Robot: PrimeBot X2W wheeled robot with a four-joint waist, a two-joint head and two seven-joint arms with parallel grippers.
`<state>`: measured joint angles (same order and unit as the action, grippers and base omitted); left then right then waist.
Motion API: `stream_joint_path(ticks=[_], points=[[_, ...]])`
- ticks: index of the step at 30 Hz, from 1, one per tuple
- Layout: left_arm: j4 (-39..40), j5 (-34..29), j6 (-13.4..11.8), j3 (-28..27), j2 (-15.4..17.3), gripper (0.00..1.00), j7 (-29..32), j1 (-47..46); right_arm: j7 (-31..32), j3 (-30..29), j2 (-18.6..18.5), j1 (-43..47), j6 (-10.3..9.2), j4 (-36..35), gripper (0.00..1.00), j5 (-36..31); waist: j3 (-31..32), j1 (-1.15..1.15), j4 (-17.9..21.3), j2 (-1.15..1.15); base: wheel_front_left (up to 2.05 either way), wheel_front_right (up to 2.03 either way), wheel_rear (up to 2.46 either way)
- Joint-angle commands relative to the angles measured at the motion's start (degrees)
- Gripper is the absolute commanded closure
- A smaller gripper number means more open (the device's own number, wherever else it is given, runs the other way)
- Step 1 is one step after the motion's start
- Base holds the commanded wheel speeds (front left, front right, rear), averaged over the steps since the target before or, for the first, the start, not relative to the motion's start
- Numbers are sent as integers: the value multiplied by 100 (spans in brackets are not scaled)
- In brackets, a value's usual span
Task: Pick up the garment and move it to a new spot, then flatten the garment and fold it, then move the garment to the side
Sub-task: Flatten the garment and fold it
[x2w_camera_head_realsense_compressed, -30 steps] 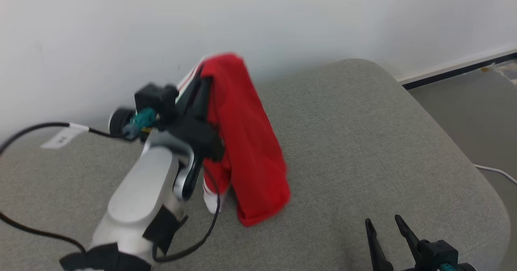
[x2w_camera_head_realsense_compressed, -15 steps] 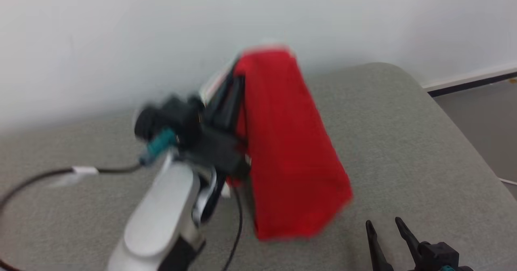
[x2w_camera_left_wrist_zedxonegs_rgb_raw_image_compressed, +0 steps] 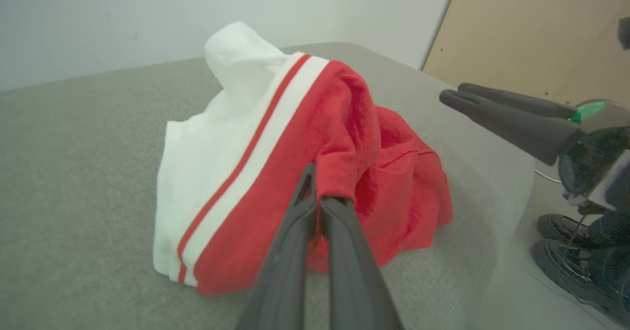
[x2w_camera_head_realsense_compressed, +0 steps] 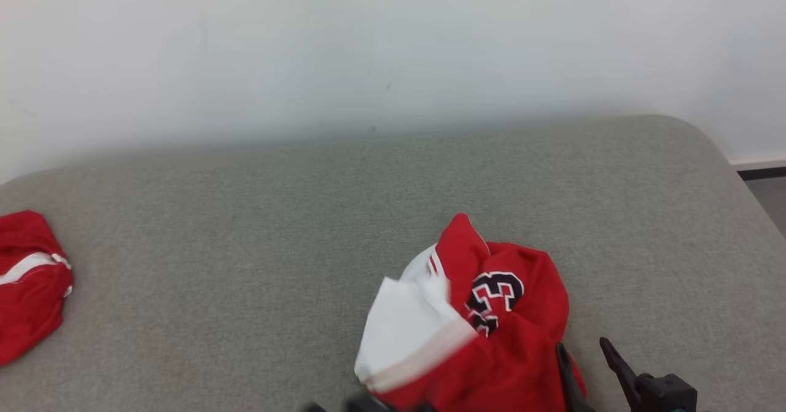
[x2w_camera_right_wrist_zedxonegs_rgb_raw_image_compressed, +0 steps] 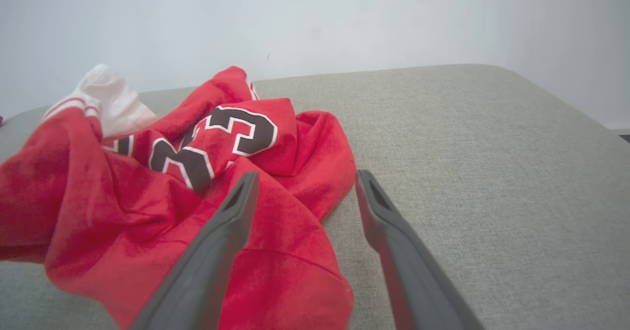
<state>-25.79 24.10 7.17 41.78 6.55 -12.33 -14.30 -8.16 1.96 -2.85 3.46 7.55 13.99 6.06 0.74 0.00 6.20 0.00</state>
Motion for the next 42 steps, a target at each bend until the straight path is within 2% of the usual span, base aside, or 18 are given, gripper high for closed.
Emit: stream_joint_path(ticks=[1, 2, 5, 7, 8, 12, 15, 20, 22, 27, 32, 34, 42], points=[[193, 345, 38, 628, 31, 65, 280, 188, -14, 9, -7, -30, -12, 22, 0, 34, 33, 0, -194, 0, 0, 0, 0], [303, 538, 24, 878, 122, 0, 402, 186, -13, 22, -4, -40, -12, 26, 0, 36, 40, 0, -218, 0, 0, 0, 0], [633, 1169, 18, 1420, 401, 0, 617, 116, -4, 7, -6, -45, -12, 33, 0, 40, 69, 0, -275, 0, 0, 0, 0], [831, 1554, 20, 1476, 543, 0, 667, 57, -8, -6, -5, -43, -12, 34, 0, 38, 86, 0, -298, 0, 0, 0, 0], [831, 1554, 20, 1476, 543, 0, 667, 57, -8, -6, -5, -43, -12, 34, 0, 38, 86, 0, -298, 0, 0, 0, 0], [1112, 2311, 21, 1185, 895, 0, 755, -30, -15, -16, -4, -22, -12, 42, 0, 34, 113, 0, -308, 0, 0, 0, 0], [1171, 2645, -11, 890, 1104, 0, 861, -98, -14, -16, -5, 0, -12, 49, 0, 47, 125, 0, -288, 0, 0, 0, 0], [1030, 2659, -267, 626, 1303, 0, 968, -317, 5, 24, -5, -40, -12, 63, 0, 34, 134, 0, -201, 0, 0, 0, 0], [880, 2606, -333, 652, 1235, 0, 1012, -455, 19, 46, -5, -67, -12, 54, 0, 9, 129, 0, -148, 0, 0, 0, 0], [229, 2451, -316, 897, 872, 0, 1221, -805, 47, 97, -5, -99, -12, 17, 0, -42, 95, 0, 69, 0, 0, 0, 0], [-643, 2660, -452, 846, 484, 0, 1491, -1071, 93, 132, -4, -154, -12, -31, 0, -101, 20, 0, 415, 0, 0, 0, 0], [-908, 2787, -435, 756, 336, 0, 1516, -1182, 87, 108, -4, -137, -12, -54, 0, -114, -16, 0, 541, 0, 0, 0, 0], [-1680, 3002, -303, 671, 144, 0, 1679, -1469, 108, 101, -6, -101, -12, -116, 0, -112, -124, 0, 886, 0, 0, 0, 0]])
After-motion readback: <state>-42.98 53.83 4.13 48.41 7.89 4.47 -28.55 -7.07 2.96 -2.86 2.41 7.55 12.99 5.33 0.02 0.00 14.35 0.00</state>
